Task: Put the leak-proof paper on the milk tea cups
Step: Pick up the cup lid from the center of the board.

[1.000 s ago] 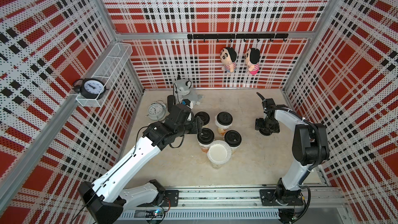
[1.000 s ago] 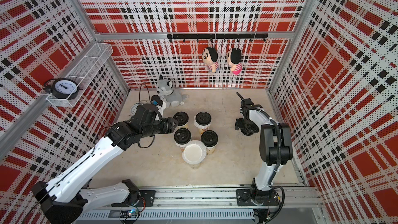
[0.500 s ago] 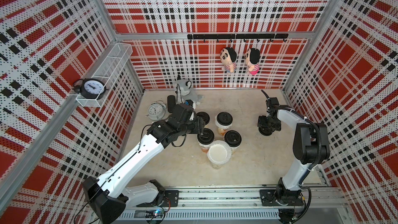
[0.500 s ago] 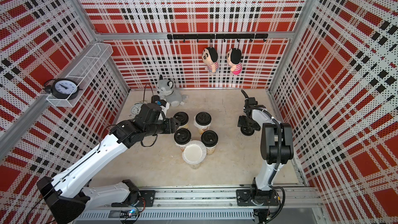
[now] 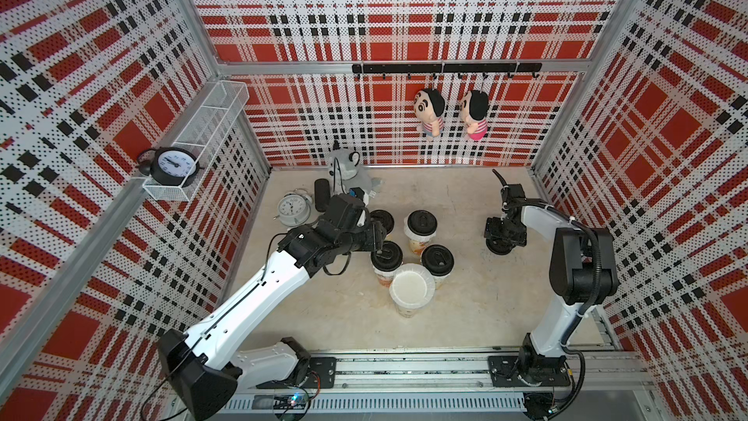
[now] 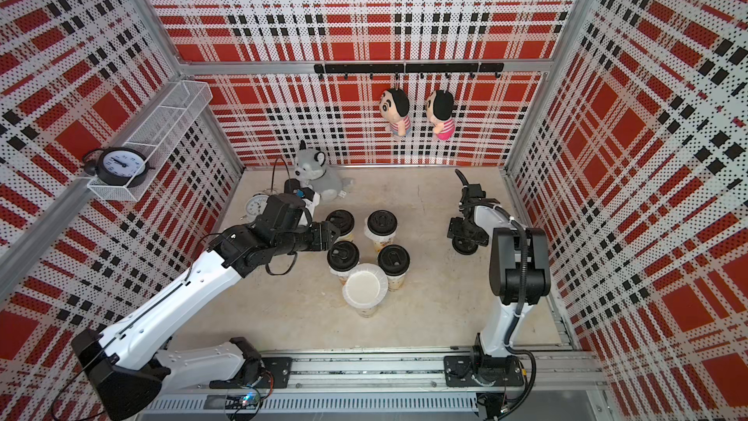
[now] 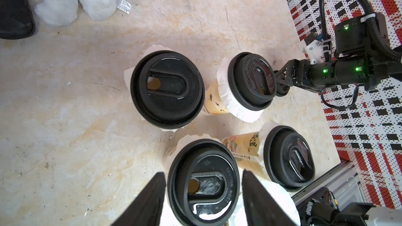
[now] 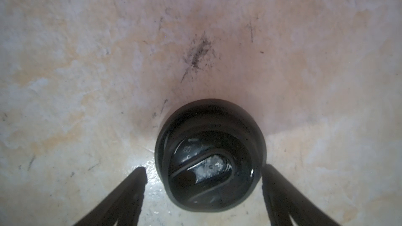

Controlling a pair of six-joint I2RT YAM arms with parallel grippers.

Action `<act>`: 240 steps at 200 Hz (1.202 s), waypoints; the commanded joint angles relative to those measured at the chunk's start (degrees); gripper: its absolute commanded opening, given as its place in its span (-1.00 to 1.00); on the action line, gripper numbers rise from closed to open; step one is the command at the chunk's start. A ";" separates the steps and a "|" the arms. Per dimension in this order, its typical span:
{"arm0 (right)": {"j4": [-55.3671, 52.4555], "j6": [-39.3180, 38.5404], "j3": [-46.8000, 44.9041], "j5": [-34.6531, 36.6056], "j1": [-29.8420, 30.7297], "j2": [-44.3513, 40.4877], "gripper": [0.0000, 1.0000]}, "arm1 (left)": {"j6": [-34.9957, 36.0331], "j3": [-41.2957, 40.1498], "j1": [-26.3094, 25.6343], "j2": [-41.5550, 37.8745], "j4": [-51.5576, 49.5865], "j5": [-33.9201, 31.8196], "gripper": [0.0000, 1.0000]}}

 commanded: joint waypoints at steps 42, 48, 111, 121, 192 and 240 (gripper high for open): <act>1.17 0.31 -0.86 -0.24 -0.89 1.63 0.67 | 0.27 0.17 0.43 0.20 0.90 0.47 0.20; 1.22 0.30 -0.86 -0.29 -0.98 1.62 0.66 | 0.23 0.23 0.45 0.15 0.90 0.48 0.20; 1.51 0.31 -0.87 -0.56 -1.11 2.08 0.60 | 0.23 -0.21 0.45 -0.05 0.90 0.56 0.20; 1.52 0.31 -0.86 -0.45 -1.10 2.03 0.57 | 0.26 -0.18 0.41 -0.04 0.90 0.56 0.19; 0.57 0.31 -0.94 -1.42 -1.09 -0.70 0.45 | 0.19 -0.38 0.45 -0.35 0.81 0.32 0.19; -4.61 0.71 0.17 -2.15 -0.68 -9.57 0.44 | 0.37 -0.70 0.63 -0.96 0.88 -0.01 0.19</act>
